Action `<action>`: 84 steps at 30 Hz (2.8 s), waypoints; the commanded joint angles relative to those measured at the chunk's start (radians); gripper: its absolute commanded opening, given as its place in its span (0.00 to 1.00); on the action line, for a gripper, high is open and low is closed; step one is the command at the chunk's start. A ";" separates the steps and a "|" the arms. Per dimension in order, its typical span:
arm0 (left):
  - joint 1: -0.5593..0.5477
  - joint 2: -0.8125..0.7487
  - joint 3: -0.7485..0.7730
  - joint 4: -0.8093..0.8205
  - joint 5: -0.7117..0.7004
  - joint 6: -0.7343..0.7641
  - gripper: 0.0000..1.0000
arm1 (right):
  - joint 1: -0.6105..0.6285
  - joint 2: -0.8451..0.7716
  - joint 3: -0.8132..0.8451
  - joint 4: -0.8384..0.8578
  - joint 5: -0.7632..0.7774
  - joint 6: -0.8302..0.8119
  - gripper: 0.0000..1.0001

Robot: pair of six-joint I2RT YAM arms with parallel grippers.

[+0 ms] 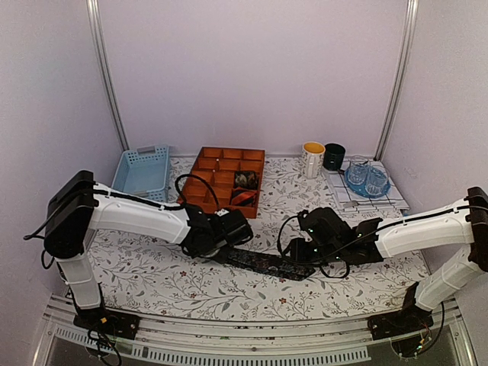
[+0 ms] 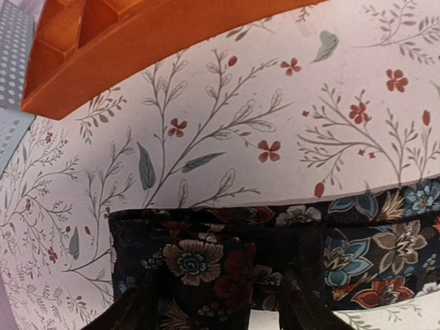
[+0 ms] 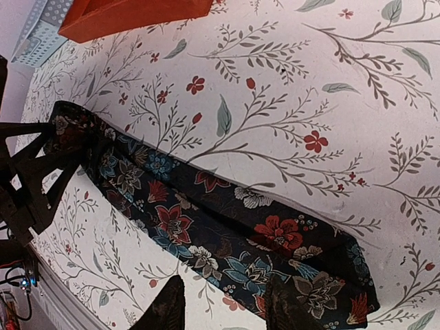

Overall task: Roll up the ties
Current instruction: Roll the tie at the center of the board.

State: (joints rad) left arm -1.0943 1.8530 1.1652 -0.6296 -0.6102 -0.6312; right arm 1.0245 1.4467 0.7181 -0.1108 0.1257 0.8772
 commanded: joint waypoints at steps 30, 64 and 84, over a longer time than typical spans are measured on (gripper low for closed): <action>0.286 -0.559 -0.421 0.474 0.372 -0.036 0.70 | 0.000 0.198 0.299 0.076 -0.252 -0.121 0.31; 0.711 -0.363 -0.736 1.058 1.083 -0.149 0.65 | 0.008 0.804 0.796 0.016 -0.452 -0.070 0.18; 0.673 -0.224 -0.699 1.165 1.197 -0.144 0.65 | -0.007 0.791 0.720 0.059 -0.446 -0.051 0.16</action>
State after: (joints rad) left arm -0.4080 1.5929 0.4423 0.4637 0.5232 -0.7753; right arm 1.0271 2.1818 1.4635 -0.0418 -0.3286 0.8223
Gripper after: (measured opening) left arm 0.647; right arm 0.163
